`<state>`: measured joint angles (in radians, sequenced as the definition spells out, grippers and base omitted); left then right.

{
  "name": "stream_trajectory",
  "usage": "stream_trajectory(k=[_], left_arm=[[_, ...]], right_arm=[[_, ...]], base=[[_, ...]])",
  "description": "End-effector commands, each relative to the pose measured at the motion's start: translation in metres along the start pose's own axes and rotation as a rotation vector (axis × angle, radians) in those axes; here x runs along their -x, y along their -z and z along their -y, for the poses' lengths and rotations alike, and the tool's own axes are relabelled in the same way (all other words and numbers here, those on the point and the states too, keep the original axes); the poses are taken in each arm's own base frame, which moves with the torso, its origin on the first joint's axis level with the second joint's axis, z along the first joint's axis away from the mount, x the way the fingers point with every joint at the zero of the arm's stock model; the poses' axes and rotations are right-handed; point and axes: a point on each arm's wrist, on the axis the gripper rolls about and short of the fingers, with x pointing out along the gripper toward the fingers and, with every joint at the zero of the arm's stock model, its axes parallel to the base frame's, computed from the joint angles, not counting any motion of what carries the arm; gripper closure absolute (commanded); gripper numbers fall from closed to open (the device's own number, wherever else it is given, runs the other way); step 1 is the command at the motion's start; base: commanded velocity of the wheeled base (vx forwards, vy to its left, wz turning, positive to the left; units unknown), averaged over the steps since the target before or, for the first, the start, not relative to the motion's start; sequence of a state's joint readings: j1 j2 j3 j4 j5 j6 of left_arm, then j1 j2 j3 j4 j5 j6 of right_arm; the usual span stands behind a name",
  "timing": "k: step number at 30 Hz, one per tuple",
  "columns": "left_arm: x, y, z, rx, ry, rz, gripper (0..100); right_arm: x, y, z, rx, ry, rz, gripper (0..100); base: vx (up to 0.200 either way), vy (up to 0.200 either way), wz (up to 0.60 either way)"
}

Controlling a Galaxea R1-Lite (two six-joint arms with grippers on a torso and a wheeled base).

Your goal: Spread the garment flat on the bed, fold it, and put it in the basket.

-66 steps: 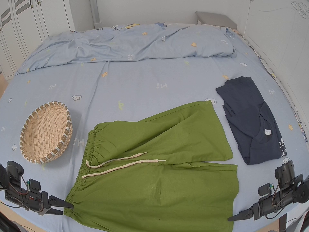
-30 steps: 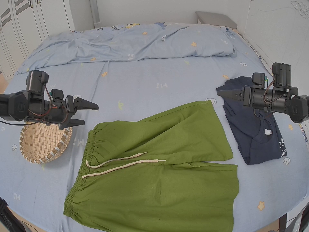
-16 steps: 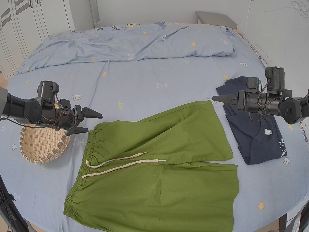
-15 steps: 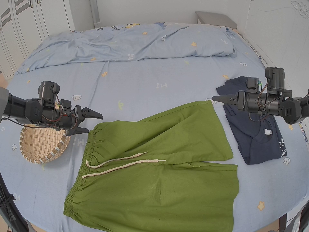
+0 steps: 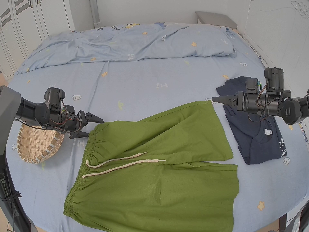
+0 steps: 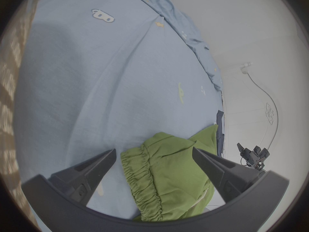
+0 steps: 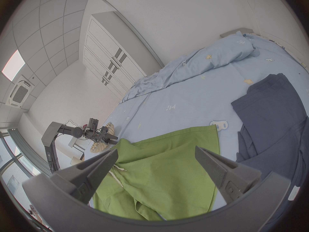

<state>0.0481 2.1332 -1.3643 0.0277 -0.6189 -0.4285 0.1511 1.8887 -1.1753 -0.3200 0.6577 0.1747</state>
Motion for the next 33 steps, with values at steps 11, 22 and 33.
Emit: stream_trajectory(k=[11, 22, 33], left_arm=[[-0.016, -0.003, -0.008, -0.008, 0.002, 0.003, 0], [-0.015, -0.003, -0.009, -0.003, -0.001, 0.004, 100], [0.007, -0.013, 0.011, -0.055, 0.035, 0.087, 100]], right_arm=[[0.0, 0.0, 0.0, 0.002, -0.001, 0.0, 0], [-0.001, 0.0, 0.001, -0.001, 0.0, 0.0, 0], [-0.017, -0.002, 0.036, -0.022, 0.041, 0.011, 0]], base=[[0.0, 0.0, 0.0], [0.0, 0.0, 0.0], [0.0, 0.0, 0.0]])
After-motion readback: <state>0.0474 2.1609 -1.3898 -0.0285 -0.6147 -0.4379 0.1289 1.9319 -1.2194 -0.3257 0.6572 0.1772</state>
